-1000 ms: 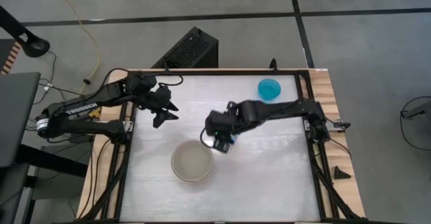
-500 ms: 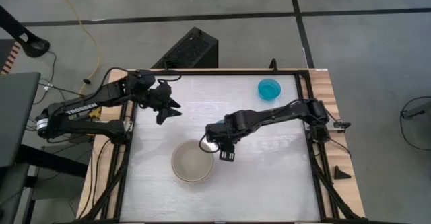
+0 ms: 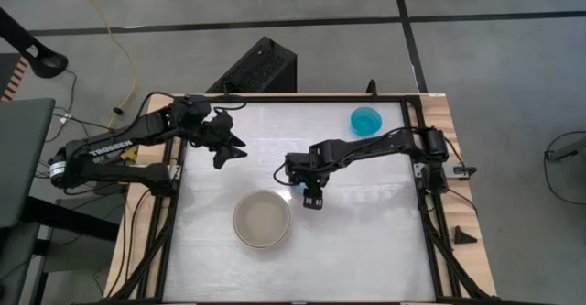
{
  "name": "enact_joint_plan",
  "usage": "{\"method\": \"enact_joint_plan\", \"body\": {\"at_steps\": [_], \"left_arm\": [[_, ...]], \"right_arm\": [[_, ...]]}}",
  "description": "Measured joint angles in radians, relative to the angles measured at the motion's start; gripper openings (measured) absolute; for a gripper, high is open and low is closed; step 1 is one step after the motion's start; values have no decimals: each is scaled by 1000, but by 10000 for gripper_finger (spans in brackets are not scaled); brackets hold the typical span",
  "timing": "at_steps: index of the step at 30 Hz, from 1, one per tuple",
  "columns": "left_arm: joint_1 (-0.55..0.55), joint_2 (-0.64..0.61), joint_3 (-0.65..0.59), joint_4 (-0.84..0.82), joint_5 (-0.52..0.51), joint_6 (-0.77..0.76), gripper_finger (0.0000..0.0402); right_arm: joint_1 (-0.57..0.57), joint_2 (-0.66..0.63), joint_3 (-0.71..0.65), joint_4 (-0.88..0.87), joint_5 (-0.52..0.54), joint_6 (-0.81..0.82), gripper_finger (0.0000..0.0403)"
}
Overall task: Nest bowls inside each other
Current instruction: Stack the blue patterned bowl on top of the gray bowl
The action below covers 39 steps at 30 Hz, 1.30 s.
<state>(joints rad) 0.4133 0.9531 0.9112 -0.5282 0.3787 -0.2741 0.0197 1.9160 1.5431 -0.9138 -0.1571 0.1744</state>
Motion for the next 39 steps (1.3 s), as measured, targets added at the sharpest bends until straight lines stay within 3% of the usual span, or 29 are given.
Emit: {"method": "enact_joint_plan", "body": {"at_steps": [15, 18, 23, 26, 33, 39], "left_arm": [[0, 0, 0, 5, -53, -11, 197], [0, 0, 0, 6, -54, -11, 197], [0, 0, 0, 6, -54, -11, 197], [0, 0, 0, 6, -53, -19, 197], [0, 0, 0, 4, -53, -26, 197], [13, 0, 0, 5, -104, -22, 197]], "right_arm": [[-16, 1, -174, 174, -77, 42, 195], [-23, 1, -190, 192, -83, 60, 152], [-42, -8, -186, 207, -85, 56, 42], [-63, -24, -189, 201, -139, 58, 41], [-120, -126, -198, 214, -155, 68, 41], [-155, -276, -194, 333, -181, 90, 41]]}}
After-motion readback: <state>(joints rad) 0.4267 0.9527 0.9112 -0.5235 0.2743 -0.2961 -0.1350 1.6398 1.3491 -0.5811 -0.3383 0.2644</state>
